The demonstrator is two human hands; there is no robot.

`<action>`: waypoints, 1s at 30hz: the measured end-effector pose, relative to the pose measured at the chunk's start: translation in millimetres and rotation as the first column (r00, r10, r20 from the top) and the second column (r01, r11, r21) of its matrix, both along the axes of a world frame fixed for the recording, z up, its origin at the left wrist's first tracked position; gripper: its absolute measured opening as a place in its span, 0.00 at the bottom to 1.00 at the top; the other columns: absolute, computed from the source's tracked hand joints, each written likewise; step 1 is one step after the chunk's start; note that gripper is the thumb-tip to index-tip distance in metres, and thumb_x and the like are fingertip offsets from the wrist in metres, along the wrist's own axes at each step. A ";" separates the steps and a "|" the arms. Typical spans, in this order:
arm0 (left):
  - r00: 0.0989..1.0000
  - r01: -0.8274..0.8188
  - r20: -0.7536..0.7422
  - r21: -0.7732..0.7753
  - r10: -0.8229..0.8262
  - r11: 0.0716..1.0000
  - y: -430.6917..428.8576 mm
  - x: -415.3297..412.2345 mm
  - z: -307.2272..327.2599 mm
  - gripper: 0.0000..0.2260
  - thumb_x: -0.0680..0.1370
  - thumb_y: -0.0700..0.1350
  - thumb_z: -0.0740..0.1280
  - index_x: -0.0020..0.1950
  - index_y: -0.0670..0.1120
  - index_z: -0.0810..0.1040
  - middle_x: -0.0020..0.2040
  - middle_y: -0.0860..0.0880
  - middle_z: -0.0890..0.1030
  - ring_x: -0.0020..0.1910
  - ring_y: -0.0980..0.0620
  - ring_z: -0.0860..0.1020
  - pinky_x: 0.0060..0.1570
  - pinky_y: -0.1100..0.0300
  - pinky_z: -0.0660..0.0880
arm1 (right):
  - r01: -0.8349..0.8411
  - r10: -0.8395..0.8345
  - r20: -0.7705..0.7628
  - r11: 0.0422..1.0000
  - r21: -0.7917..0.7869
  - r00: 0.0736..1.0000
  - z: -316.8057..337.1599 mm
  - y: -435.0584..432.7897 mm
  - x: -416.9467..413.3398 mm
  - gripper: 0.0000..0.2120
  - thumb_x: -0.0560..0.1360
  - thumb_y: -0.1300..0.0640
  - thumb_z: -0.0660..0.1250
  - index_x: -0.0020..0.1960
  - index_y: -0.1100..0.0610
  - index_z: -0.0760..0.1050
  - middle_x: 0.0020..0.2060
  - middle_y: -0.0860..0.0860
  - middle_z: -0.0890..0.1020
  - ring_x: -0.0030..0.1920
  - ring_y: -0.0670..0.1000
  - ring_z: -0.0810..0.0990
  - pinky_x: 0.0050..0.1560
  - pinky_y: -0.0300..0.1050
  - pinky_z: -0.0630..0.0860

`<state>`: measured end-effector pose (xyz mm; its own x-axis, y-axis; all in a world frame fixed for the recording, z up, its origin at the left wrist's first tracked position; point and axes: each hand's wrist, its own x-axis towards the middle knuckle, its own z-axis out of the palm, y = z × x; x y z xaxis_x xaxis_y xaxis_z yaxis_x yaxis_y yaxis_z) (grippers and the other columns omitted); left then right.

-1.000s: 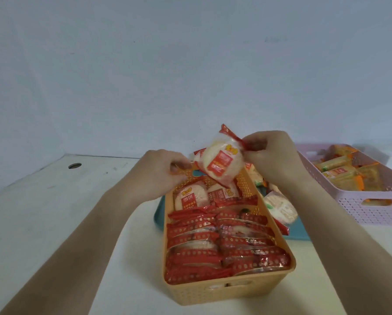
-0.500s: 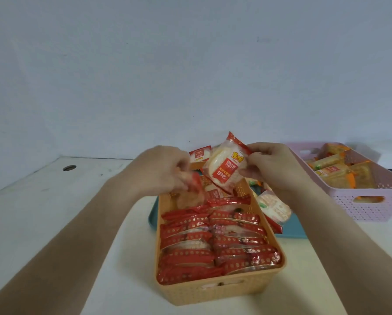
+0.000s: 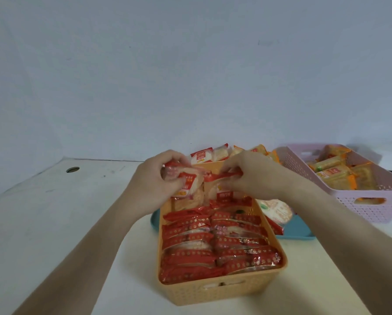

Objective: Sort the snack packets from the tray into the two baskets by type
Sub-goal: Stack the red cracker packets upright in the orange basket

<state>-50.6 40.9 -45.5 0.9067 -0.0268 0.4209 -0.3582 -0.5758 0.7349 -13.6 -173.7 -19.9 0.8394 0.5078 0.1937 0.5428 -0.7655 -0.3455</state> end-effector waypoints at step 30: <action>0.841 0.497 -0.541 0.746 -0.032 0.444 -21.6 60.9 21.6 0.23 0.78 0.38 0.60 0.69 0.57 0.73 0.64 0.55 0.76 0.57 0.54 0.72 0.52 0.61 0.69 | -0.015 0.031 0.005 0.602 -0.798 0.999 -10.4 45.6 39.1 0.17 0.77 0.67 0.60 0.64 0.56 0.73 0.53 0.52 0.77 0.61 0.57 0.74 0.64 0.58 0.64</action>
<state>10.3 19.3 -23.9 0.8399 -0.4176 -0.3467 -0.4280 -0.9024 0.0501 25.5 -128.1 -30.3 0.8260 0.4867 -0.2843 0.5636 -0.7198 0.4053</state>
